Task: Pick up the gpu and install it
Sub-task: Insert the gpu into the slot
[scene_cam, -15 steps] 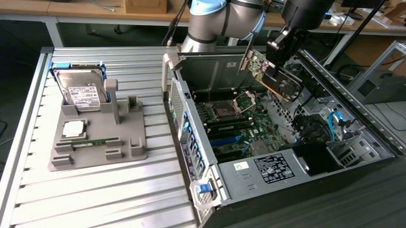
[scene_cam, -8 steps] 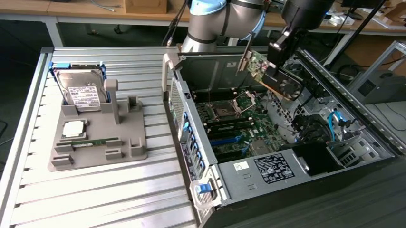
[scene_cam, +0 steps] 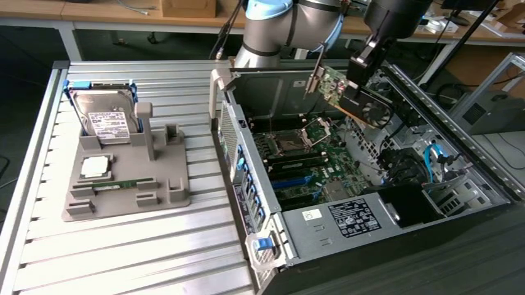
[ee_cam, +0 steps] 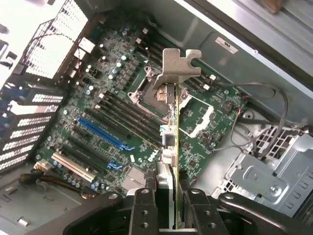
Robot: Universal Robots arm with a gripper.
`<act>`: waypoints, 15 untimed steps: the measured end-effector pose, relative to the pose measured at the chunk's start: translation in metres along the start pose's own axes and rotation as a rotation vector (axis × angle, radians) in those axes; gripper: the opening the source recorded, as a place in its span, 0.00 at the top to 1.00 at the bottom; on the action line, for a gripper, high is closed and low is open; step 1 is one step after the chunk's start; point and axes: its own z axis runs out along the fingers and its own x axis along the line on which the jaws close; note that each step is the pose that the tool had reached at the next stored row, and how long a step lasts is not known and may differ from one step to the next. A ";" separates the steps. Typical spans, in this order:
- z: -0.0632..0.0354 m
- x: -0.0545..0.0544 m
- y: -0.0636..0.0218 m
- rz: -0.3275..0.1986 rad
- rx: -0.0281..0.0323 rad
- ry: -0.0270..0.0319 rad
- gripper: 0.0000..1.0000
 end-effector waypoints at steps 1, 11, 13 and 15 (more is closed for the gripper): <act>0.0000 0.000 0.0000 -0.009 -0.0001 -0.0001 0.72; 0.0000 0.000 0.0000 -0.097 -0.0015 -0.0009 0.72; 0.0000 0.000 0.0000 -0.115 -0.0019 -0.0012 0.72; 0.0000 0.000 0.0000 -0.132 -0.0021 -0.0013 0.72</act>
